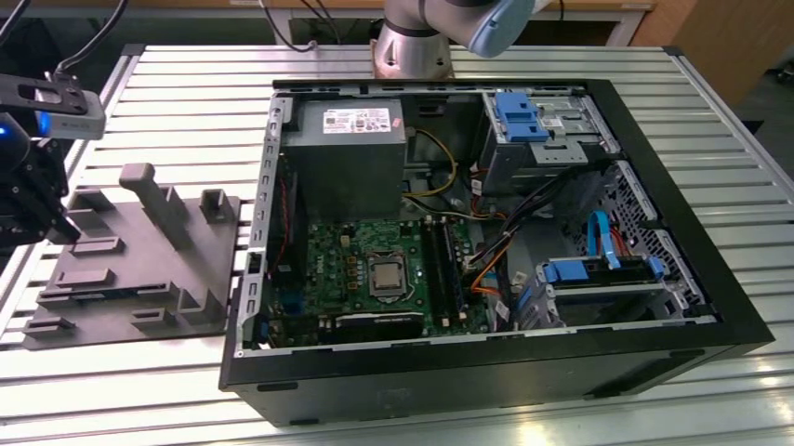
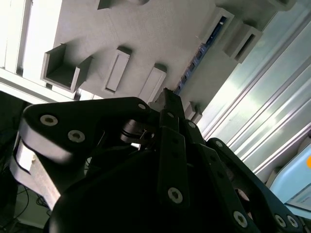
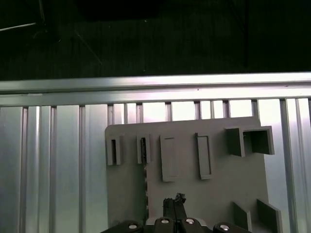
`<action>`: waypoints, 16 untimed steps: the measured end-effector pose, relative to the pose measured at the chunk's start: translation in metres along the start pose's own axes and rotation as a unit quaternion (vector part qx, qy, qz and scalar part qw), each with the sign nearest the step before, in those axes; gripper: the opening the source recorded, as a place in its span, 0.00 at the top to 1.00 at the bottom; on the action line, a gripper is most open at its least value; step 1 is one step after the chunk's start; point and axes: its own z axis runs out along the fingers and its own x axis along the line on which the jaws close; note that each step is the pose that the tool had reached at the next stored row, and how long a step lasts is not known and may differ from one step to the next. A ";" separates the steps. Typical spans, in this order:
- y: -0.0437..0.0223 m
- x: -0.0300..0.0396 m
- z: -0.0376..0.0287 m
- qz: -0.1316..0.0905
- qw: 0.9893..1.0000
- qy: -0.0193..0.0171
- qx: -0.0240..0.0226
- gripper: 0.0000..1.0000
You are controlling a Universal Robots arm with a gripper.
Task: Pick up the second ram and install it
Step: 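Pick up the second ram and move it above second insertion slot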
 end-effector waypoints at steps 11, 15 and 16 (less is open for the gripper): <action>0.0001 0.0005 0.0038 -0.012 1.000 0.001 0.000 0.89; 0.0001 0.0007 0.0056 -0.017 1.000 0.001 0.000 0.89; 0.0001 0.0008 0.0061 -0.018 1.000 0.001 0.000 0.89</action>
